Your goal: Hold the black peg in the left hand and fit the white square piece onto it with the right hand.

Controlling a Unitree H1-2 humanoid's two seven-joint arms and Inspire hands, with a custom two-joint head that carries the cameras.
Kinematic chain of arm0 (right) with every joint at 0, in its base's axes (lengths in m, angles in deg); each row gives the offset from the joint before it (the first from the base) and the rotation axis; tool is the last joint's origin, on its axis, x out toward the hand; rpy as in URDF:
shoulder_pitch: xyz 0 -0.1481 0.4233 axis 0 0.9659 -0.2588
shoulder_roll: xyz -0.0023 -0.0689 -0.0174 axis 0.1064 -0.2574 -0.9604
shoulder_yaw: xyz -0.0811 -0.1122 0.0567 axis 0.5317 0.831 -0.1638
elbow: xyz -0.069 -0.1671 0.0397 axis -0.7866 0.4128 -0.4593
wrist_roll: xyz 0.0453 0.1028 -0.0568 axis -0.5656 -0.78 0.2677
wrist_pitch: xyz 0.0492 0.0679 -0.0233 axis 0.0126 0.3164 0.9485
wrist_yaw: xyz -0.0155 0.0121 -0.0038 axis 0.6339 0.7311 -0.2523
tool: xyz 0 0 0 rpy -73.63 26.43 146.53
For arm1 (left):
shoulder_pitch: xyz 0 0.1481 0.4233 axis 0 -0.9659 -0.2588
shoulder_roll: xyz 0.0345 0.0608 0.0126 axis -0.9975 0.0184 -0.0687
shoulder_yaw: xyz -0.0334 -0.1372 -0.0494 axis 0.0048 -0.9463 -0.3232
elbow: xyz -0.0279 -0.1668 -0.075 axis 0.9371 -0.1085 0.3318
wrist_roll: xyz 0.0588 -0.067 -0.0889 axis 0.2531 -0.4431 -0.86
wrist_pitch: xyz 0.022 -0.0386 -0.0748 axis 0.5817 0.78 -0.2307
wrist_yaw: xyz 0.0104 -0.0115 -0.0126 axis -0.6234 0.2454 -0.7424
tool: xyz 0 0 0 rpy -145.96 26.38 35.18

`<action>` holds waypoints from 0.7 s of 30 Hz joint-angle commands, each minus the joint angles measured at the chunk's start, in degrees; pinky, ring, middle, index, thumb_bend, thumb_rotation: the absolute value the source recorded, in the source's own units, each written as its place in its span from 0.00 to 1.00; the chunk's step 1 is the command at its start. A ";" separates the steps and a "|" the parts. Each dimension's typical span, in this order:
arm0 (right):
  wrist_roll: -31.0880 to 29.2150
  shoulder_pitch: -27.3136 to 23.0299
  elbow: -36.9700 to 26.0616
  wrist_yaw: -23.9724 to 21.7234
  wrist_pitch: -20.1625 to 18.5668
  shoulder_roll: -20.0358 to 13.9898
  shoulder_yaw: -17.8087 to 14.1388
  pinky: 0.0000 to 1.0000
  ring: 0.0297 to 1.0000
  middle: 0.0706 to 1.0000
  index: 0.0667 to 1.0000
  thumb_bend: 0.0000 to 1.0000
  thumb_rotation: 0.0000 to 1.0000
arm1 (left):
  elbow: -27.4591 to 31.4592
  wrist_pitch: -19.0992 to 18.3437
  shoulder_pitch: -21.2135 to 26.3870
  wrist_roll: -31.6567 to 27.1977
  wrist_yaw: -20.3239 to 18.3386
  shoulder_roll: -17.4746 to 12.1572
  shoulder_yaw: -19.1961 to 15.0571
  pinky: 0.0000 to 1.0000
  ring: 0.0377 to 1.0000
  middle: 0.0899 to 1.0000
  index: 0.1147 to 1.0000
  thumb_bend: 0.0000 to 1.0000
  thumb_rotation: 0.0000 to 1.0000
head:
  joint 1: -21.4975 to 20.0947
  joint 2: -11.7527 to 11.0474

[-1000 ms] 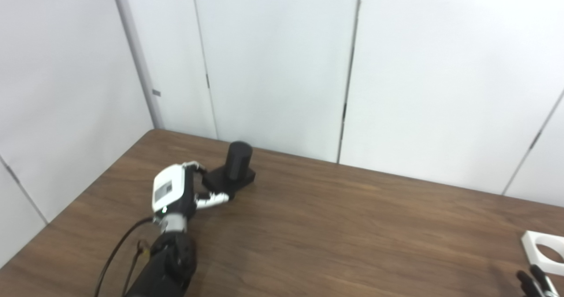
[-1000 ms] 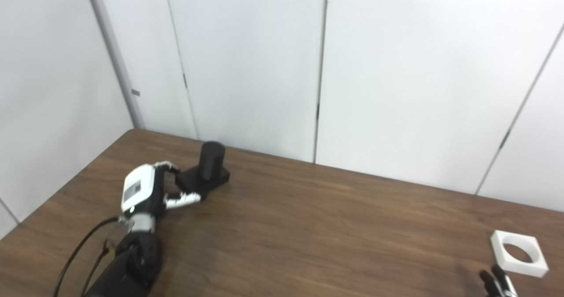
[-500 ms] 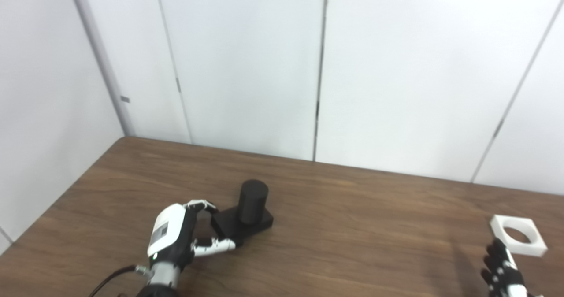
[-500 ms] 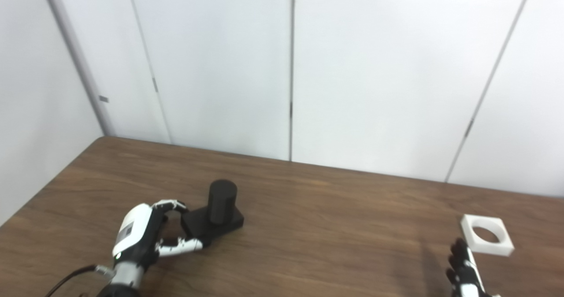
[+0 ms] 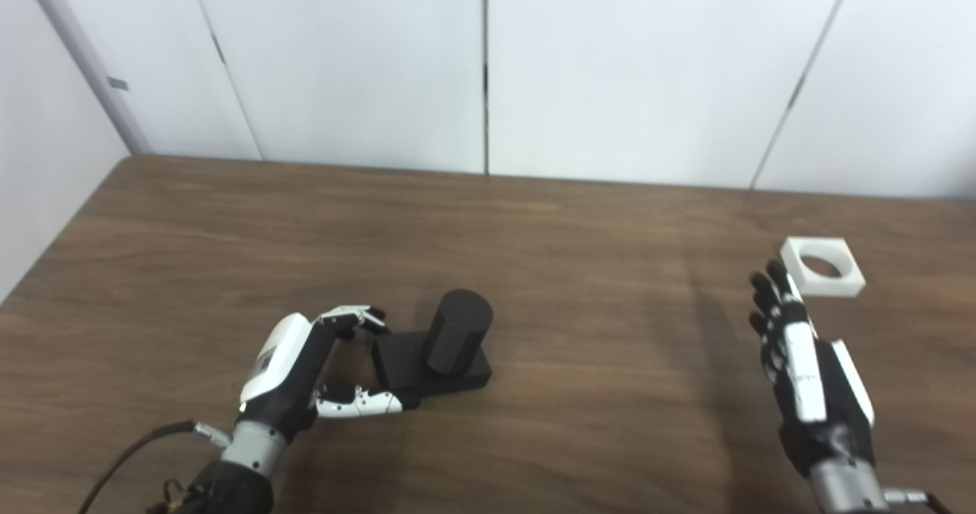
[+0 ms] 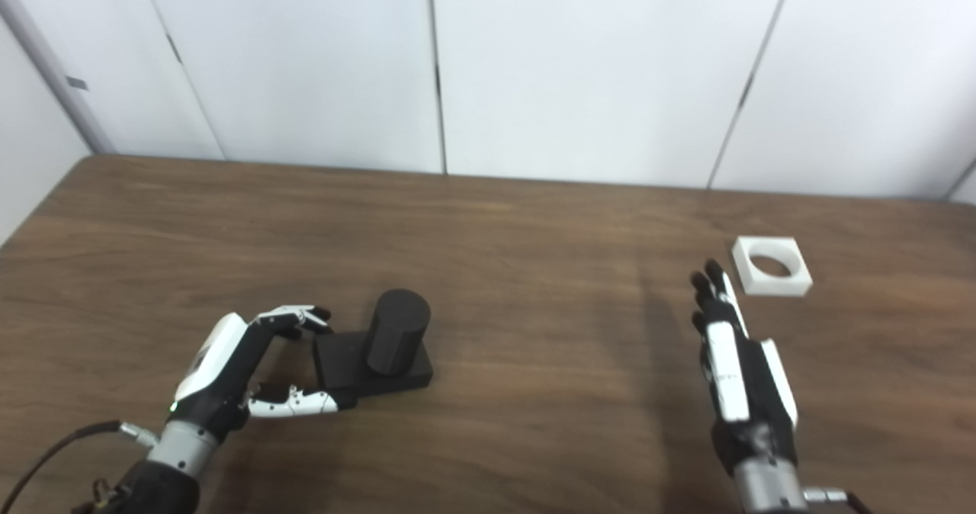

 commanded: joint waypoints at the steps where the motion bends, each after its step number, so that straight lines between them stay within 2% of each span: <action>1: 0.37 7.34 -2.59 0.92 0.34 1.72 0.82 1.00 1.00 0.96 1.00 0.49 1.00 | 1.48 1.59 -1.52 -1.65 -4.71 -0.57 2.80 0.74 0.83 0.76 0.42 0.51 0.05 | -1.55 1.46; 5: 0.90 6.77 -2.97 1.11 -0.82 1.35 1.48 1.00 1.00 0.95 1.00 0.52 1.00 | 2.38 2.33 -2.93 -0.32 -6.55 -0.90 5.76 0.74 0.84 0.76 0.42 0.52 0.05 | -2.74 2.53; 8: 1.14 6.51 -3.16 1.34 -1.26 1.42 1.72 1.00 1.00 0.95 1.00 0.52 1.00 | 2.15 3.94 -3.85 1.50 -6.18 -0.37 7.90 0.74 0.84 0.75 0.42 0.52 0.04 | -3.37 3.10; 13: 1.88 6.45 -3.89 1.80 -2.74 1.43 2.08 1.00 1.00 0.95 1.00 0.54 1.00 | 1.50 6.16 -4.78 6.11 -5.28 1.07 11.60 0.89 0.84 0.75 0.42 0.52 0.05 | -4.93 4.04; 17: 2.68 6.30 -3.79 2.30 -2.38 1.27 2.45 1.00 1.00 0.94 1.00 0.55 1.00 | -0.54 8.83 -4.58 9.23 -4.34 2.37 13.86 0.93 0.84 0.74 0.42 0.52 0.05 | -5.46 4.18; 21: 2.24 6.23 -3.80 2.41 -2.50 1.33 2.59 1.00 1.00 0.94 1.00 0.56 1.00 | -1.68 9.99 -4.52 11.88 -4.20 3.50 14.79 0.94 0.85 0.75 0.42 0.52 0.05 | -6.05 4.27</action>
